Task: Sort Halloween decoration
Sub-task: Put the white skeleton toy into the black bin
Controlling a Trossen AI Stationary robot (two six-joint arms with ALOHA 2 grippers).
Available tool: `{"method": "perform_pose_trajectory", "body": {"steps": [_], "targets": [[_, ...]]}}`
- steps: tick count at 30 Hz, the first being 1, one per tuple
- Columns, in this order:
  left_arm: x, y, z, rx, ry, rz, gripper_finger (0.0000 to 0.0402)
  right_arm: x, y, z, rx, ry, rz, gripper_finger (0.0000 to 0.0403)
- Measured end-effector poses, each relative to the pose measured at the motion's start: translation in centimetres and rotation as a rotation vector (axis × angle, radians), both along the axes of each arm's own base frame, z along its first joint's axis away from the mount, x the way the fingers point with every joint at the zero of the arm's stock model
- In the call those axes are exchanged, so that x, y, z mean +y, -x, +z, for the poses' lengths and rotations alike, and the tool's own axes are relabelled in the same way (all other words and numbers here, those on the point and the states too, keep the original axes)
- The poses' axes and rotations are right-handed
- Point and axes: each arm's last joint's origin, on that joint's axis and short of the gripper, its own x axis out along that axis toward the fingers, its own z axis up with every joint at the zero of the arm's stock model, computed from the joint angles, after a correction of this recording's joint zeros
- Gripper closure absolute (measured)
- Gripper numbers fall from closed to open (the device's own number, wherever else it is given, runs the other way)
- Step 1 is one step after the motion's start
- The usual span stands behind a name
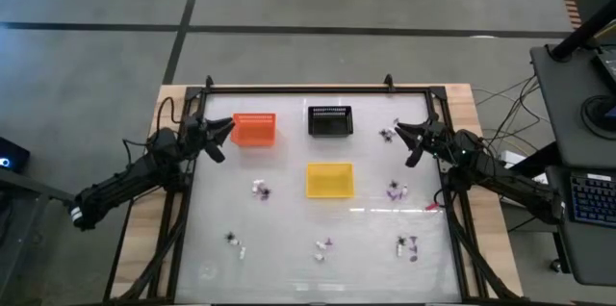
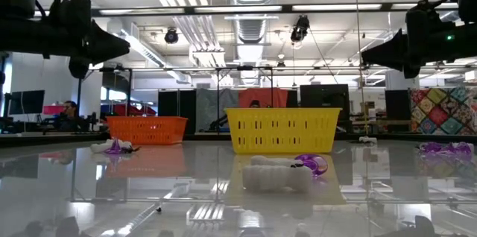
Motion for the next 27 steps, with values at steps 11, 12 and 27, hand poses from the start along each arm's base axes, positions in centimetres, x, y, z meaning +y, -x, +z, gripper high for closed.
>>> {"method": "perform_pose_trajectory", "body": {"steps": [11, 12, 27], "targets": [[0.0, 0.0, 0.2, -0.034, 0.021, -0.008, 0.0327, 0.0, 0.0, 0.0, 0.000, 0.000, 0.000, 0.0330], [0.0, 0.0, 0.2, -0.042, 0.031, -0.010, 0.0327, 0.0, 0.0, 0.0, 0.000, 0.000, 0.000, 0.0330], [-0.1, 0.1, 1.2, -0.288, 0.222, -0.067, 0.0327, 0.0, 0.0, 0.0, 0.000, 0.000, 0.001, 0.0330]]}}
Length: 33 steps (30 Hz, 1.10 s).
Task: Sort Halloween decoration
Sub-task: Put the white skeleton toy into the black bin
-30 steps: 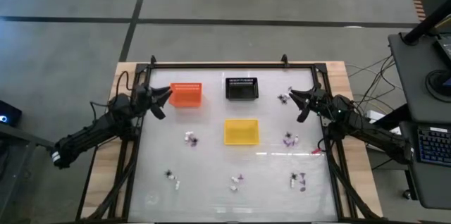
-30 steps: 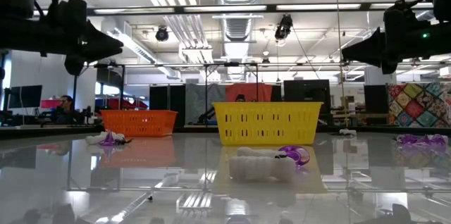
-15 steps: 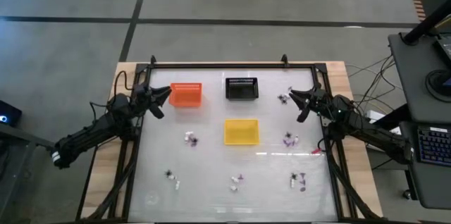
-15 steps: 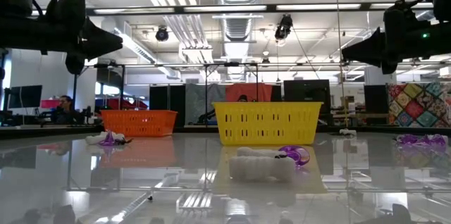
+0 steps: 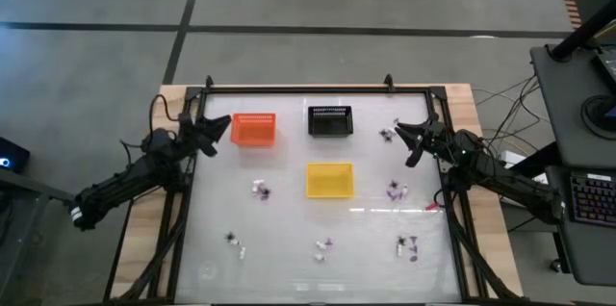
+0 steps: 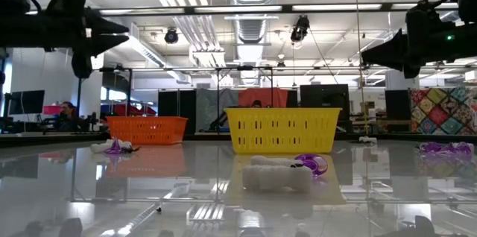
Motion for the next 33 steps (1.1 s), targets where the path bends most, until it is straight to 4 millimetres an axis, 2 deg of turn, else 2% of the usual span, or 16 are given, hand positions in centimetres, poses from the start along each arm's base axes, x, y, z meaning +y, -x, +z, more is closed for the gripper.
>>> {"method": "perform_pose_trajectory", "body": {"steps": [15, 33], "targets": [[0.20, 0.18, 0.14, -0.140, 0.181, 0.044, 0.0327, 0.00, 0.00, 0.00, -0.001, 0.001, 0.000, 0.0330], [0.27, 0.21, 0.06, -0.152, 0.208, 0.066, 0.0327, -0.01, 0.01, 0.18, -0.053, -0.056, -0.003, 0.0330]]}}
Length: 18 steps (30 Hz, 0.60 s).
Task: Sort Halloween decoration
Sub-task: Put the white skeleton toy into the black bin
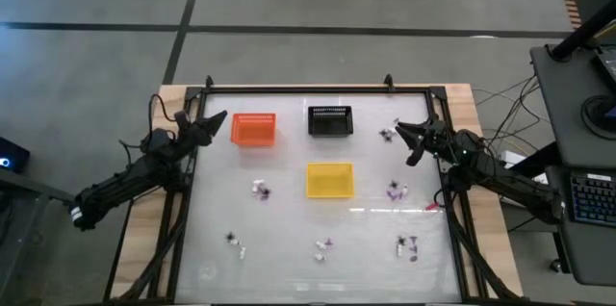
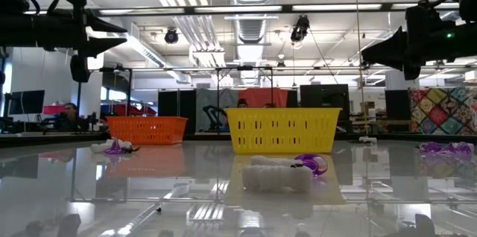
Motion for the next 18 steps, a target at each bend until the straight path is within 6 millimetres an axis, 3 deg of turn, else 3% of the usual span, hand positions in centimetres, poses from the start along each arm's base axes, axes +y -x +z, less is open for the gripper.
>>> {"method": "perform_pose_trajectory", "body": {"steps": [18], "targets": [[0.07, 0.04, -0.03, 0.000, 0.005, 0.027, 0.0327, 0.01, -0.01, 0.10, -0.009, 0.006, 0.003, 0.0330]]}}
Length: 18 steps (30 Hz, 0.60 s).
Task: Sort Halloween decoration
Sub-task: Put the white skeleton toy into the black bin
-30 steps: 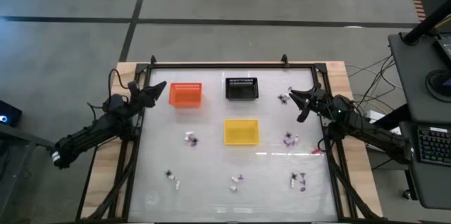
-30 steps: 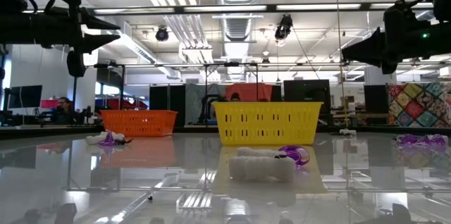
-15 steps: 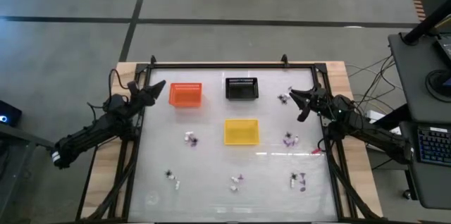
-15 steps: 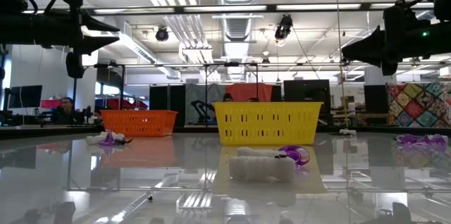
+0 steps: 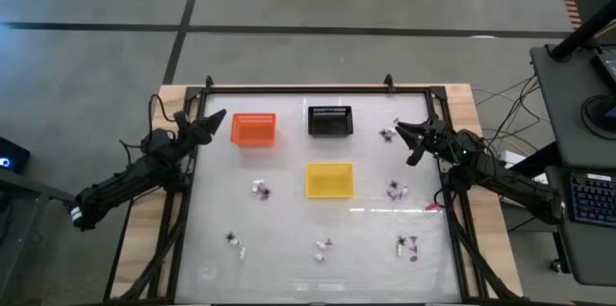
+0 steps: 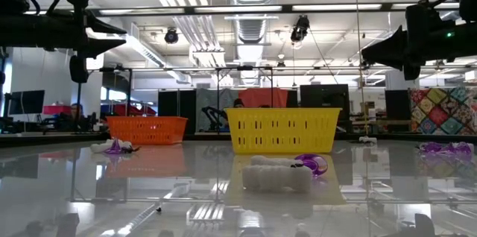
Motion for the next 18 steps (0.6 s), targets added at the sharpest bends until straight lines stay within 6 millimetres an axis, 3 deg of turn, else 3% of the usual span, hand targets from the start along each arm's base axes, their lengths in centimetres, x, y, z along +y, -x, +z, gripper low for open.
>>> {"method": "perform_pose_trajectory", "body": {"steps": [5, 13, 18], "targets": [[0.00, -0.01, -0.01, 0.002, -0.001, 0.000, 0.0327, 0.00, 0.00, 0.02, 0.049, 0.092, -0.003, 0.0330], [0.00, -0.01, 0.00, -0.001, 0.002, 0.000, 0.0327, 0.00, 0.00, 0.02, -0.012, -0.018, 0.001, 0.0330], [0.00, -0.01, 0.00, -0.012, 0.015, -0.005, 0.0327, 0.02, 0.02, 0.56, -0.146, -0.142, 0.011, 0.0330]]}}
